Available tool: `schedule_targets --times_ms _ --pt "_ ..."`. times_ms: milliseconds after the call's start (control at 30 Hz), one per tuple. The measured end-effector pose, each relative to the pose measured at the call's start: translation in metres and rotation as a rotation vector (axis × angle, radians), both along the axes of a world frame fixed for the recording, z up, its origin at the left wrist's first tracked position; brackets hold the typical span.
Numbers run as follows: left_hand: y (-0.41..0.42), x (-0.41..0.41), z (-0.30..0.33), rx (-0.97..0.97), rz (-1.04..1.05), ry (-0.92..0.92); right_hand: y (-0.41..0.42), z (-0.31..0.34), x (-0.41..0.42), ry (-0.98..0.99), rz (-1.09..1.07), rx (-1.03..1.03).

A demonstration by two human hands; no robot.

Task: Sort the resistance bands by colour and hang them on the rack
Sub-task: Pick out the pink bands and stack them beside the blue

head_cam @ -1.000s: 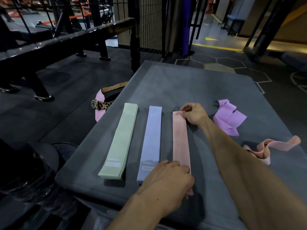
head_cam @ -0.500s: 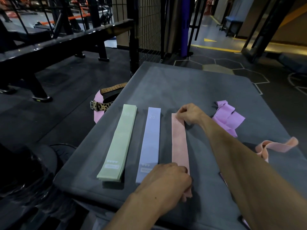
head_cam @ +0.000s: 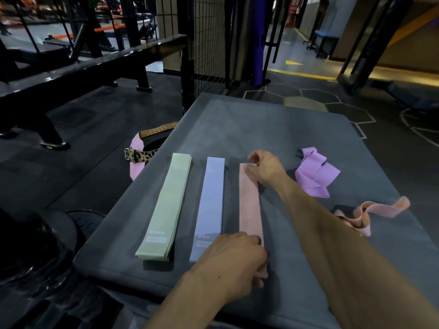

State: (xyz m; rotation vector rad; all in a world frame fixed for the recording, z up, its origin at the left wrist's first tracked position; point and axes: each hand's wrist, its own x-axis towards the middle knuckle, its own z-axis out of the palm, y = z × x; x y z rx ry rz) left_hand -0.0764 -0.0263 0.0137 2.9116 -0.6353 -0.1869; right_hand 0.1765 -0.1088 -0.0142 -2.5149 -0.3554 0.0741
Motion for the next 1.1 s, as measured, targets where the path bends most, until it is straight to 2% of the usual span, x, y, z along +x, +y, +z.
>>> schedule_targets --times_ms 167,300,500,700,867,967,1100 --pt "-0.005 -0.004 0.023 -0.126 0.045 -0.015 -0.039 0.028 -0.045 -0.12 -0.021 0.039" --pt "-0.008 -0.012 0.051 -0.224 0.03 -0.05 -0.111 0.037 -0.098 -0.188 -0.078 -0.097" --pt "-0.011 -0.032 0.073 -0.258 0.044 -0.102 -0.206 0.035 -0.152 -0.196 -0.341 -0.293" --pt "-0.027 -0.037 0.082 -0.343 0.064 -0.132 -0.204 0.016 -0.168 -0.157 -0.388 -0.438" --pt "-0.032 -0.031 0.081 -0.319 0.074 -0.098 -0.187 0.024 -0.155 -0.14 -0.476 -0.539" --pt "-0.031 -0.028 0.08 -0.314 0.093 -0.087 -0.187 0.023 -0.154 -0.186 -0.529 -0.499" --pt "-0.028 -0.026 0.08 -0.307 0.116 -0.089 -0.188 0.04 -0.157 -0.178 -0.592 -0.223"
